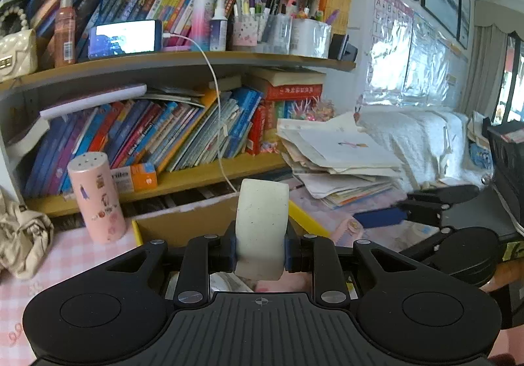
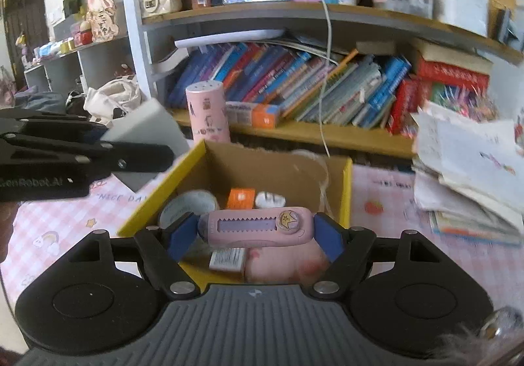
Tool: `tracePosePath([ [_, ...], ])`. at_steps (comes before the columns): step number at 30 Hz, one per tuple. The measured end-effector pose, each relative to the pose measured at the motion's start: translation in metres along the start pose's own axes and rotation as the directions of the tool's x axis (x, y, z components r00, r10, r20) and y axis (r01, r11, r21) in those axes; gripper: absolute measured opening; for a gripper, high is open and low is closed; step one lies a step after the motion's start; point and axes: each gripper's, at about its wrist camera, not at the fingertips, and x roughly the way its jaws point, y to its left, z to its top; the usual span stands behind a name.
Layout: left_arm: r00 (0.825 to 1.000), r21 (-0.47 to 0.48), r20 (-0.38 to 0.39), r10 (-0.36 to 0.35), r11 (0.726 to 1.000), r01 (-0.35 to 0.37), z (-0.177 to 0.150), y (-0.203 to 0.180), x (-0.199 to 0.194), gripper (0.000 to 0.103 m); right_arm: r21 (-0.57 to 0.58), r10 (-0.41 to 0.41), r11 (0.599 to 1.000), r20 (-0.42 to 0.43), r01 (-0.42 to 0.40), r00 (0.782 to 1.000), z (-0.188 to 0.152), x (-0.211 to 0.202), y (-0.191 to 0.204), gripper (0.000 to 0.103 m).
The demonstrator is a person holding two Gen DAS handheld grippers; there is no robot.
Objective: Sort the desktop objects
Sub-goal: 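Lower the eraser and pink cutter into the yellow box and open both tools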
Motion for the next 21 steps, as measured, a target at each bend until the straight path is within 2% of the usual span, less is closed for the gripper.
tracePosePath([
  [7, 0.998, -0.016, -0.059, 0.022, 1.000, -0.022, -0.008, 0.015, 0.033, 0.024, -0.056, 0.011, 0.998, -0.032, -0.012, 0.999, 0.012, 0.051, 0.001, 0.076],
  [14, 0.985, -0.041, -0.160, 0.072, 0.996, -0.079, -0.023, 0.041, 0.079, 0.024, -0.122, -0.008, 0.993, -0.148, -0.010, 0.989, 0.005, 0.111, -0.004, 0.076],
  [21, 0.971, -0.030, -0.223, 0.087, 0.995, -0.096, -0.035, 0.053, 0.111, 0.024, -0.165, 0.005, 0.985, -0.233, -0.045, 0.972, 0.000, 0.143, -0.004, 0.076],
])
